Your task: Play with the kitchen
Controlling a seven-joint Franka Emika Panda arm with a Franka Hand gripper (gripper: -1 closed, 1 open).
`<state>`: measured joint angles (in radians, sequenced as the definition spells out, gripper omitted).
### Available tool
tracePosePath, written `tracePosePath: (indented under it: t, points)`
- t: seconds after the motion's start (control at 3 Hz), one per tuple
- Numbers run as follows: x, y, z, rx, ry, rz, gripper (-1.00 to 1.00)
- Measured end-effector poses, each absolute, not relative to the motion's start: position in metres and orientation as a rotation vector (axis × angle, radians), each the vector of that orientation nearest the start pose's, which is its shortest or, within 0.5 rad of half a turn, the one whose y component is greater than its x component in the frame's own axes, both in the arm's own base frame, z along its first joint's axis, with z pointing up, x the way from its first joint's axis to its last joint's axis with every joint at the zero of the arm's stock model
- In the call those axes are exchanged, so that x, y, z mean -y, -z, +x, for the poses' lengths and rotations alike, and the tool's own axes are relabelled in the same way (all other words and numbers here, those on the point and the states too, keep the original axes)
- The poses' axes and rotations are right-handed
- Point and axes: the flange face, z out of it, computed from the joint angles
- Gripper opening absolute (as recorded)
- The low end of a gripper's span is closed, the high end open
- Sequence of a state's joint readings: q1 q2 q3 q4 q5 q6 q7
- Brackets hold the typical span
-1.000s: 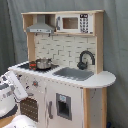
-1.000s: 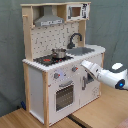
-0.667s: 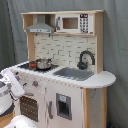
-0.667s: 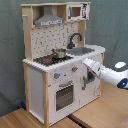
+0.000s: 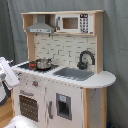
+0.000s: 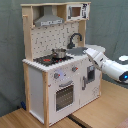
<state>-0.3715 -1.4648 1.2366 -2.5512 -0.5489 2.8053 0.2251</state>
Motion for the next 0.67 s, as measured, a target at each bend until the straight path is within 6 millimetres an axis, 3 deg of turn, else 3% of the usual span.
tracePosePath:
  t: [0.67]
  points:
    - [-0.41,-0.519,0.222,-0.864,-1.216,1.291,1.0]
